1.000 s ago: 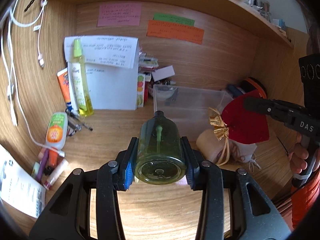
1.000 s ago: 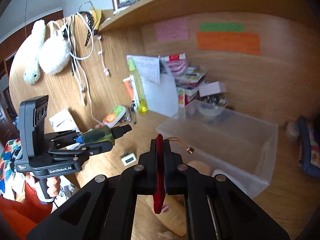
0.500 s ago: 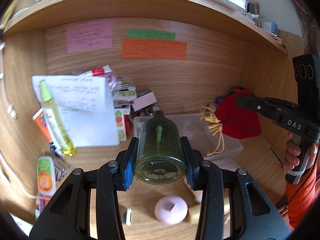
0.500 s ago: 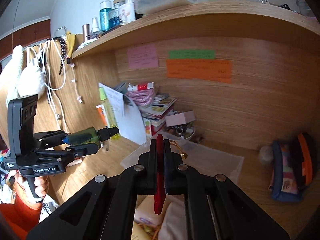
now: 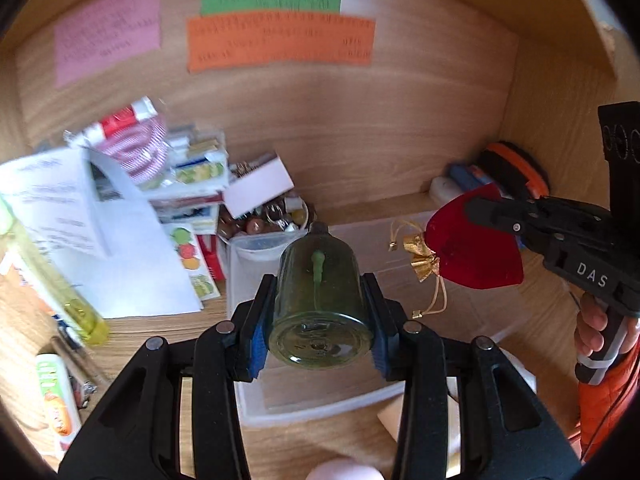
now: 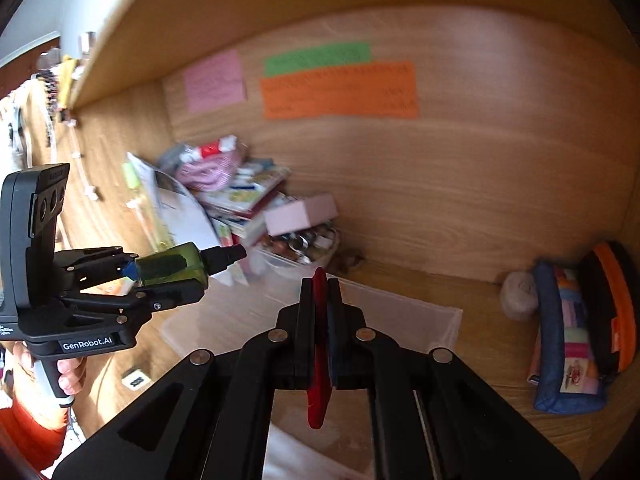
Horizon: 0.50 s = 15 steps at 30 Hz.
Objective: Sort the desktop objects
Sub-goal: 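Carry the green bottle and red pouch over the clear plastic bin with both tools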
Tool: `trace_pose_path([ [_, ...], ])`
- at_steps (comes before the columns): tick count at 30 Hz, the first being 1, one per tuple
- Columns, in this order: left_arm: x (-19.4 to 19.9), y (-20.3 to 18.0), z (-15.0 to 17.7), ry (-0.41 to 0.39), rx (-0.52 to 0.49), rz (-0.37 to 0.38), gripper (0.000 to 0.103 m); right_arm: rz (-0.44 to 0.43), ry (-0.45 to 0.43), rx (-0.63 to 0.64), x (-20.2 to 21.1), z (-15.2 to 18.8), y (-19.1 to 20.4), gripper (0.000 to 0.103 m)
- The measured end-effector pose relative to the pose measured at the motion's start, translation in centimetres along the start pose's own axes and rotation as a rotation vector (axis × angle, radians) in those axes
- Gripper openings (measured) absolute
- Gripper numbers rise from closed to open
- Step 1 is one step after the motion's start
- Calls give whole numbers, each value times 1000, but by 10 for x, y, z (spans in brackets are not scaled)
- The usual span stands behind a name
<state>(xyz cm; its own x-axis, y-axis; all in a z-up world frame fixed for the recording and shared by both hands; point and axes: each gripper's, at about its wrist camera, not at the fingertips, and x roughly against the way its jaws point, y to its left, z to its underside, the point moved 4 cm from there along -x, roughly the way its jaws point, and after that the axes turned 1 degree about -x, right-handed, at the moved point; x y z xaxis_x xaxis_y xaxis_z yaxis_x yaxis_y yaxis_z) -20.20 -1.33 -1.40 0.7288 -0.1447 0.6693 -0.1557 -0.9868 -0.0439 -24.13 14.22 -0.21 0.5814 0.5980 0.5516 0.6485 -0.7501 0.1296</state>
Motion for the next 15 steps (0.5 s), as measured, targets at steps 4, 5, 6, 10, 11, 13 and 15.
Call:
trace_pose_path([
  [4, -31, -1, 2, 55, -9, -3, 41, 8, 44, -14, -24, 10, -10, 4],
  [5, -38, -1, 2, 66, -10, -2, 41, 9, 58, -13, -30, 14, -12, 4],
  [6, -44, -2, 3, 78, -11, -2, 41, 15, 68, -10, -35, 17, -12, 4],
  [10, -60, -3, 8, 102, -24, -14, 41, 39, 114, 8, -50, 29, -13, 4],
  [11, -63, -4, 9, 107, -26, -15, 41, 43, 120, 11, -52, 30, -14, 4],
  [13, -71, -3, 12, 121, -32, -23, 41, 65, 134, 20, -57, 36, -15, 4],
  [15, -75, -3, 14, 132, -38, -26, 41, 84, 148, 30, -63, 39, -16, 4],
])
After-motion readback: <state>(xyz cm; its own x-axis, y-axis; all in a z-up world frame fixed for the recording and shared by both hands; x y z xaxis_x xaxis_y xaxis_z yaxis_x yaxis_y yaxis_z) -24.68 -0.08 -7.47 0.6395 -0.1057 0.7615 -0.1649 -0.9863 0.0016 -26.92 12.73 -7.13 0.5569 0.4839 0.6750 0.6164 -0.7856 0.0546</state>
